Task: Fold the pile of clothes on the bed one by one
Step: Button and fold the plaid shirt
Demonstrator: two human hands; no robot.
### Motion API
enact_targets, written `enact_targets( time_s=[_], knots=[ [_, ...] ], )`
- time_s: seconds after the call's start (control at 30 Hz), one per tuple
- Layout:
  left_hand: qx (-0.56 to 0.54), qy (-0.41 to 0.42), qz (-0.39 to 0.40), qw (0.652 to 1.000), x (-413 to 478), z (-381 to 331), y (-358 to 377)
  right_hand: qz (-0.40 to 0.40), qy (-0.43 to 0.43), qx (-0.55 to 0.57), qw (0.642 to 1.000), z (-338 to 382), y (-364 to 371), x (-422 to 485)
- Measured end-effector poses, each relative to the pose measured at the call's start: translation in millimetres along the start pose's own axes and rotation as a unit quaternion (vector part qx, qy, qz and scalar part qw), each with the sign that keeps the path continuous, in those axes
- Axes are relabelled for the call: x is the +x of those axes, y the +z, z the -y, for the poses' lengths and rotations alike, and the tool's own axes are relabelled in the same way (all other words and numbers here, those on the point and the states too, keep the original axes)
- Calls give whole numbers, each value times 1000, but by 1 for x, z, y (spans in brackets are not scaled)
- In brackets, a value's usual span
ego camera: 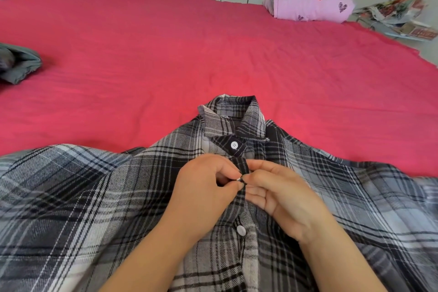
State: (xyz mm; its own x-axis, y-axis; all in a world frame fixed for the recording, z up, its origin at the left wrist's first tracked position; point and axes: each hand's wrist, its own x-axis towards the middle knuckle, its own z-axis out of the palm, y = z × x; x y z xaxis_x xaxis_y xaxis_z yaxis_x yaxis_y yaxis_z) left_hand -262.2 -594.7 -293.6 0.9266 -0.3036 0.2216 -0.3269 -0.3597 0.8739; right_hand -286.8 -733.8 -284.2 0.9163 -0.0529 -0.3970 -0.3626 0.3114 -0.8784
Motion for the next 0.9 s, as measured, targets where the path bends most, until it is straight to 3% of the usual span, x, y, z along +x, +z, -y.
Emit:
enact_targets(
  time_s=[0.9],
  knots=[
    [42, 48, 9, 998, 0, 2, -1, 26, 11, -1, 1000, -2, -3, 2]
  ],
)
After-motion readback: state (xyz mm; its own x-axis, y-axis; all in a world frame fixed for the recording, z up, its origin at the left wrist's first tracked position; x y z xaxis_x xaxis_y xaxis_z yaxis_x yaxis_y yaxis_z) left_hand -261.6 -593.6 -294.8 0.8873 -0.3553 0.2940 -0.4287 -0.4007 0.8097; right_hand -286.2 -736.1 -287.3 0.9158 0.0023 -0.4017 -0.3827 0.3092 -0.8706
